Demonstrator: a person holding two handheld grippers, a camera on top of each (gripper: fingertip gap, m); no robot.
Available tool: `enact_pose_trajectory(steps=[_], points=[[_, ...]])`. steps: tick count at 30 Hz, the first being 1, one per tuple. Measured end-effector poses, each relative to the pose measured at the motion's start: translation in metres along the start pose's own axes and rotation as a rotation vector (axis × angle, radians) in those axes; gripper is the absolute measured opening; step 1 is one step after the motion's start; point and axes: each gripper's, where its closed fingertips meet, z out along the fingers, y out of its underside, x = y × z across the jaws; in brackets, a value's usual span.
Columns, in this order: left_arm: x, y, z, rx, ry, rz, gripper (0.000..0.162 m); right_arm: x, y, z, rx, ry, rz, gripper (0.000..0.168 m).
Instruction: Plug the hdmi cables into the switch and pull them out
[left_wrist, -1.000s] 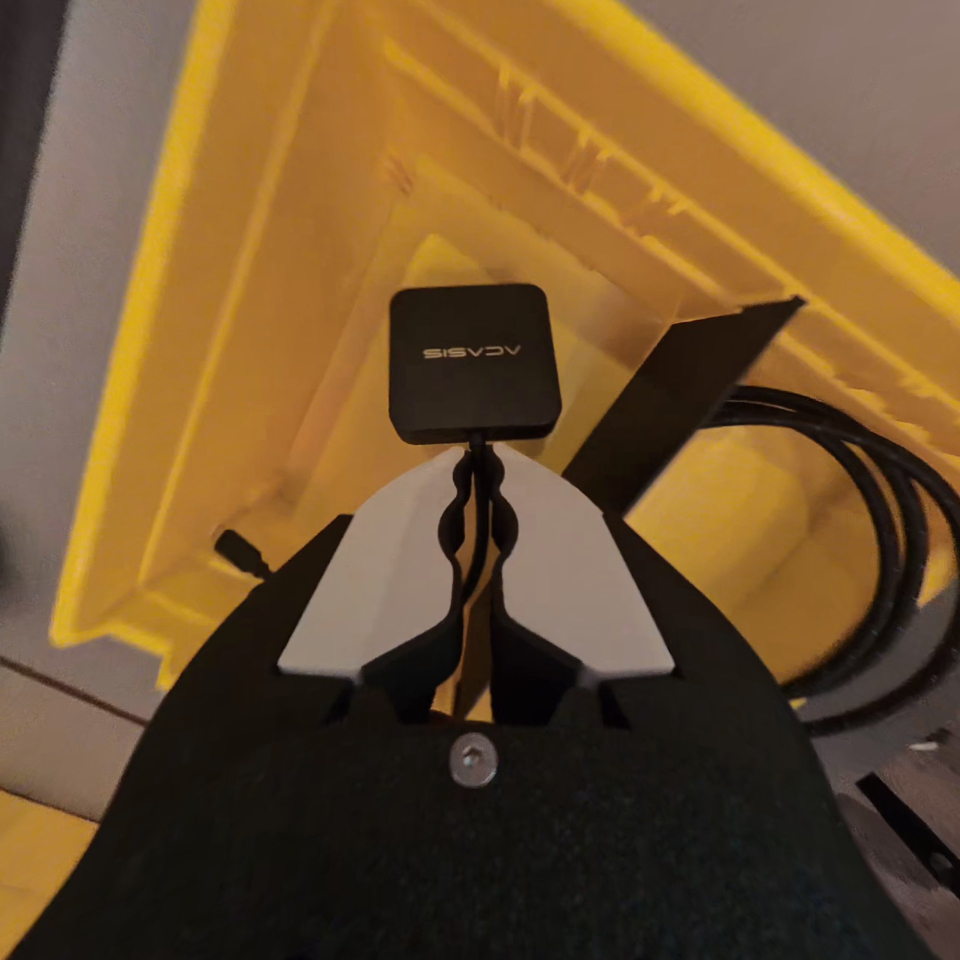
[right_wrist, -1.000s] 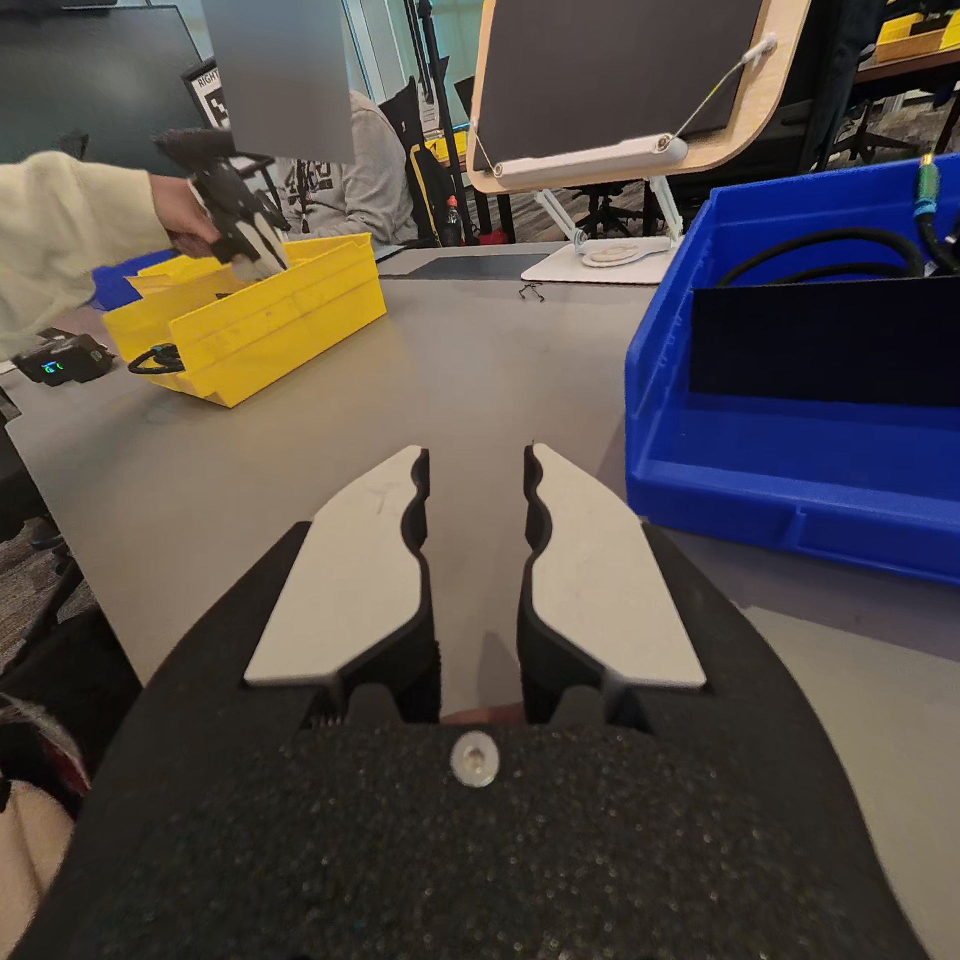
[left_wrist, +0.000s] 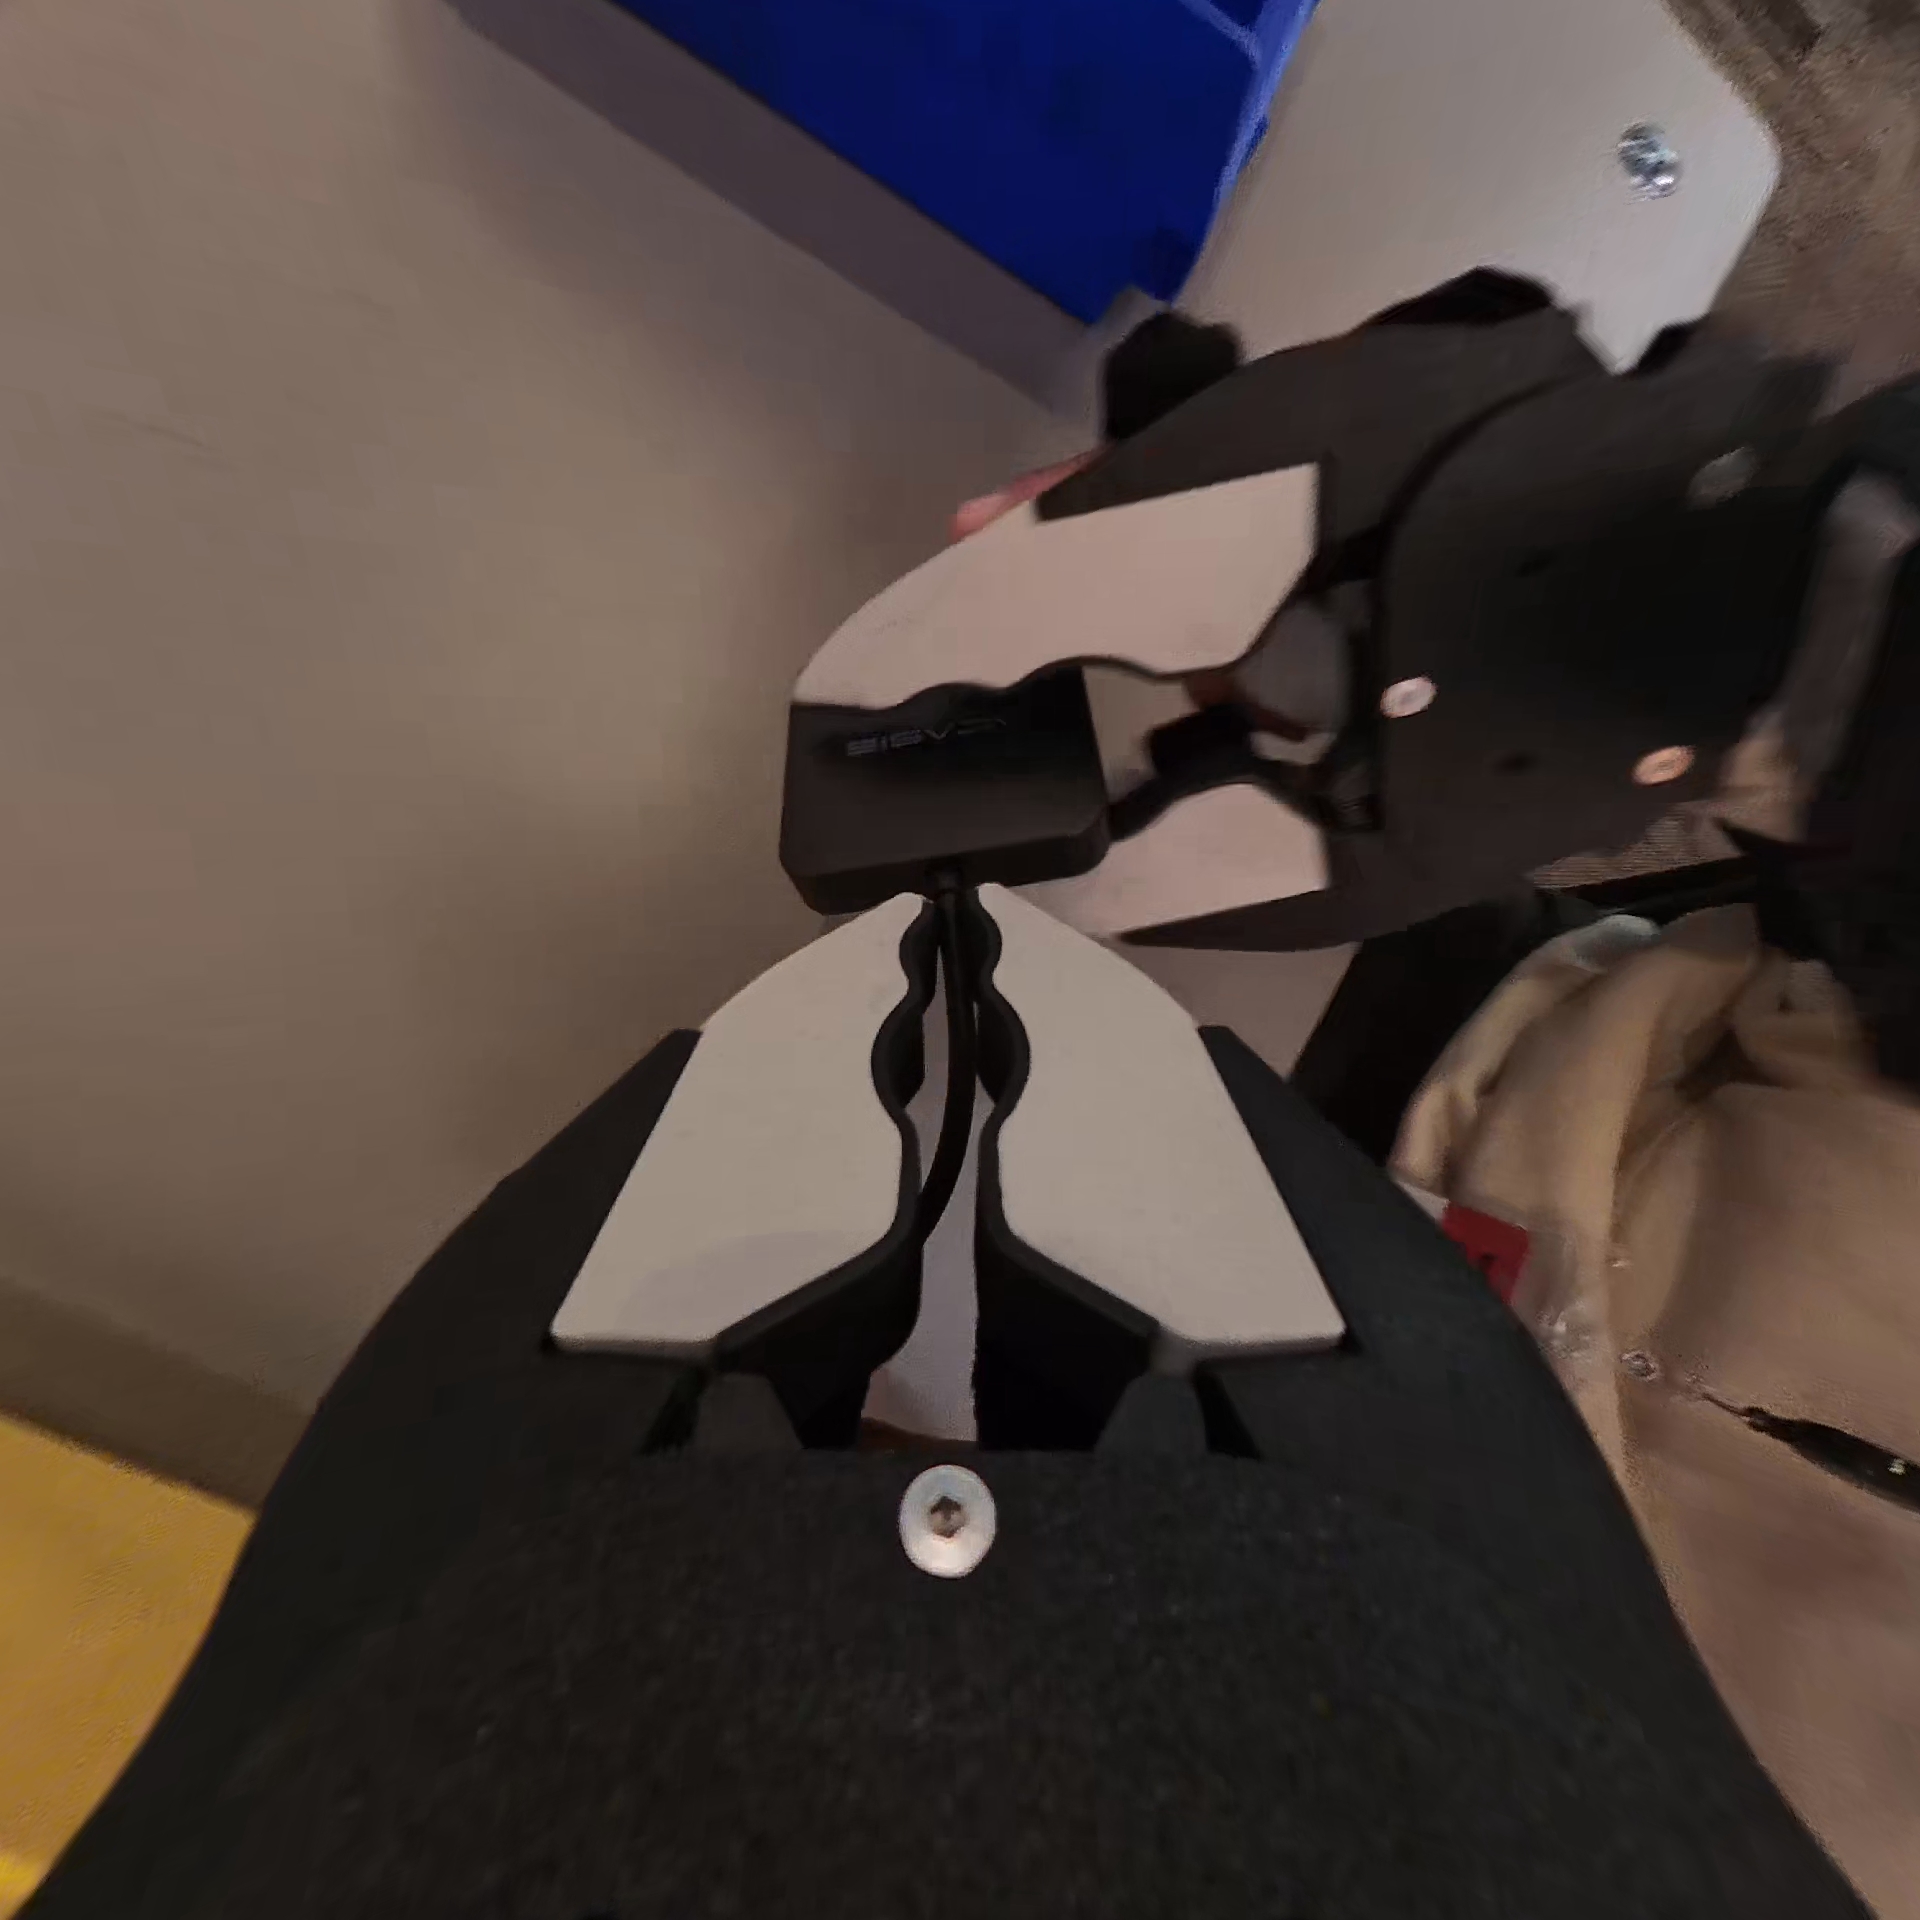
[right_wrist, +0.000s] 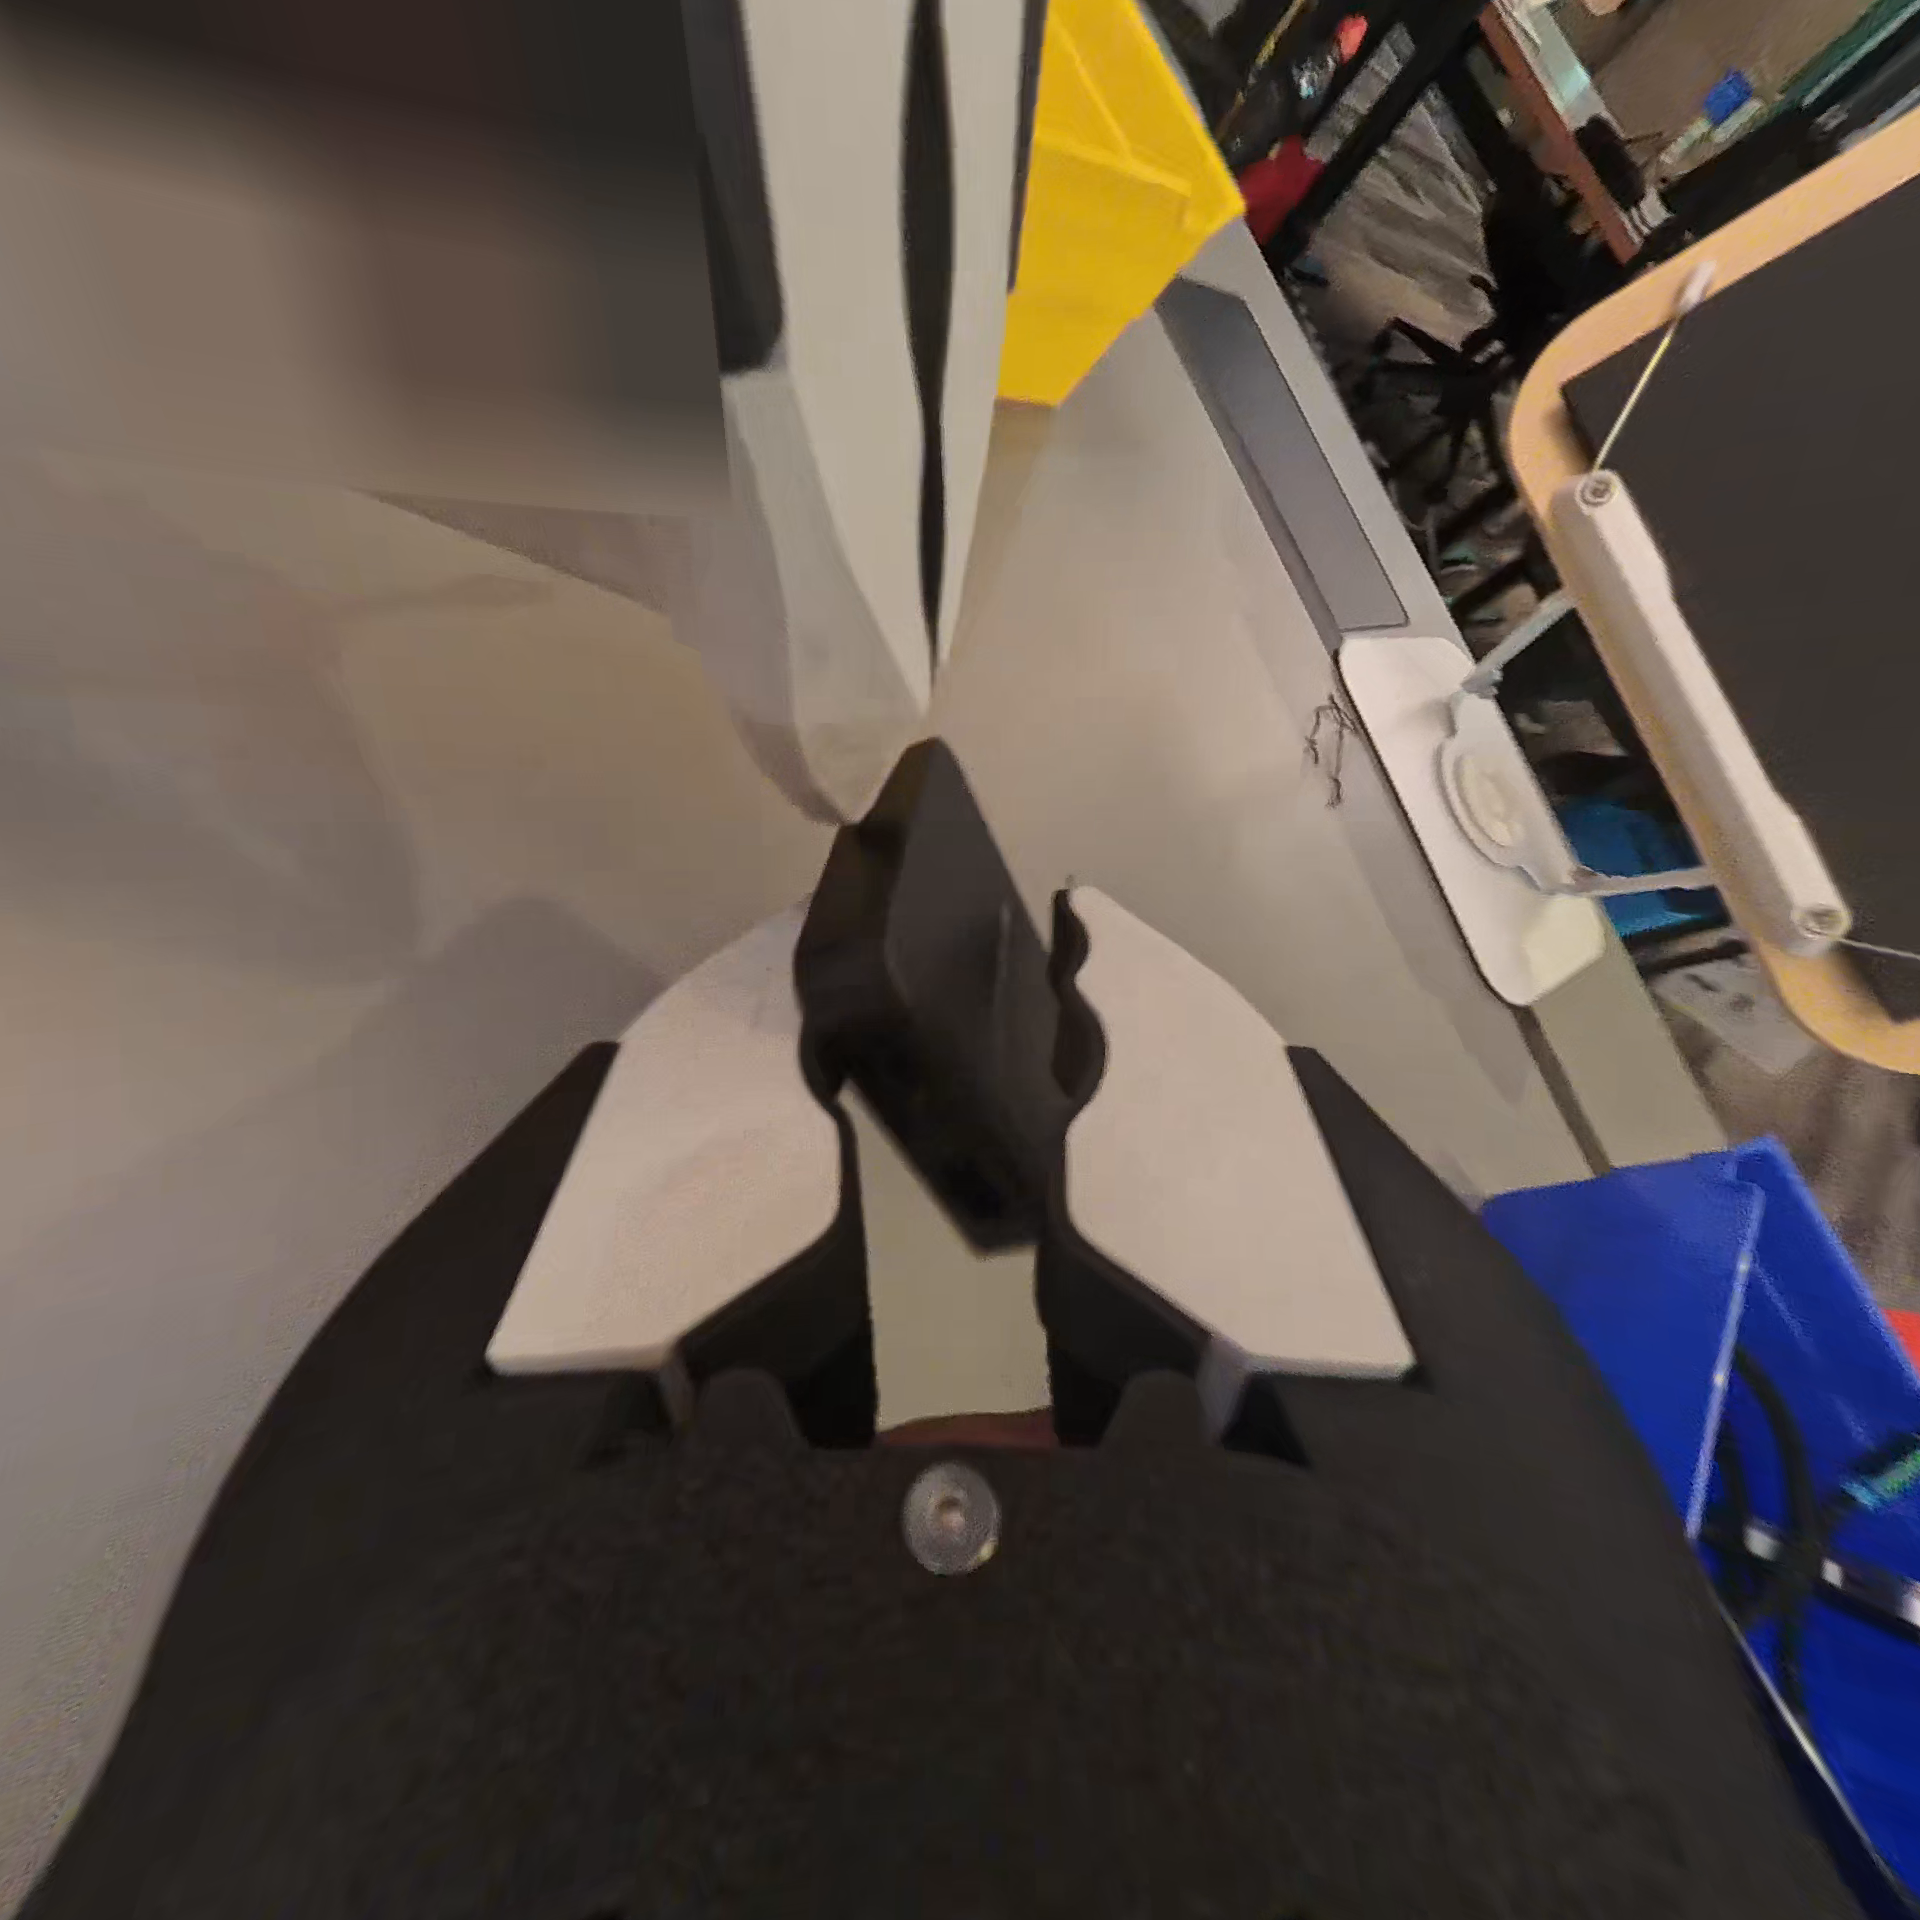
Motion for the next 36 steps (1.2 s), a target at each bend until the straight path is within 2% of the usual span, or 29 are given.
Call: enact_pose_trajectory(steps=[1,3,5,8,10,12,14,16,17,19,21,23,28,30,32,33,36], points=[[0.005,-0.001,0.002,0.015,-0.004,-0.005,0.004,-0.003,0.006,0.001,-0.014,0.01,-0.033,0.02],[0.013,-0.002,0.0,0.044,-0.009,0.004,0.004,-0.01,0.007,-0.002,0.027,0.036,-0.074,0.015],[0.022,-0.009,-0.019,0.125,0.018,0.011,0.004,-0.012,0.01,-0.008,0.074,0.058,-0.075,0.014],[0.029,-0.026,-0.081,0.37,0.087,-0.007,0.03,-0.007,0.023,-0.02,0.163,0.063,-0.077,0.014],[0.021,-0.022,-0.12,0.524,0.105,-0.051,0.05,-0.008,0.018,-0.036,0.323,-0.02,0.016,0.014],[0.0,-0.011,-0.14,0.679,0.083,-0.135,0.051,-0.005,-0.002,-0.061,0.554,-0.103,0.123,0.014],[-0.014,0.006,-0.124,0.688,0.131,-0.239,0.047,0.004,-0.018,-0.082,0.706,-0.167,0.229,0.014],[0.005,0.023,-0.091,0.633,0.323,-0.298,0.064,0.005,-0.026,-0.093,0.789,-0.218,0.279,0.014],[0.015,0.028,-0.077,0.648,0.395,-0.325,0.065,0.003,-0.028,-0.095,0.815,-0.236,0.303,0.014],[0.026,0.035,-0.049,0.697,0.454,-0.36,0.055,-0.001,-0.034,-0.101,0.889,-0.325,0.4,0.014],[0.031,0.037,-0.027,0.72,0.44,-0.319,0.048,-0.006,-0.043,-0.105,0.961,-0.442,0.508,0.013],[0.038,0.033,-0.02,0.741,0.405,-0.225,0.039,-0.015,-0.051,-0.107,1.001,-0.553,0.593,0.014],[0.063,0.029,-0.02,0.733,0.39,-0.014,0.039,-0.035,-0.065,-0.1,1.026,-0.67,0.703,0.014],[0.065,0.029,-0.02,0.743,0.374,0.01,0.038,-0.041,-0.067,-0.096,1.017,-0.702,0.724,0.014],[0.064,0.027,-0.022,0.771,0.353,0.03,0.028,-0.053,-0.067,-0.09,0.981,-0.731,0.706,0.014],[0.065,0.028,-0.023,0.774,0.345,0.056,0.017,-0.059,-0.066,-0.087,0.96,-0.739,0.699,0.014],[0.062,0.036,-0.018,0.715,0.247,0.199,0.014,-0.066,-0.062,-0.083,0.884,-0.795,0.667,0.016]])
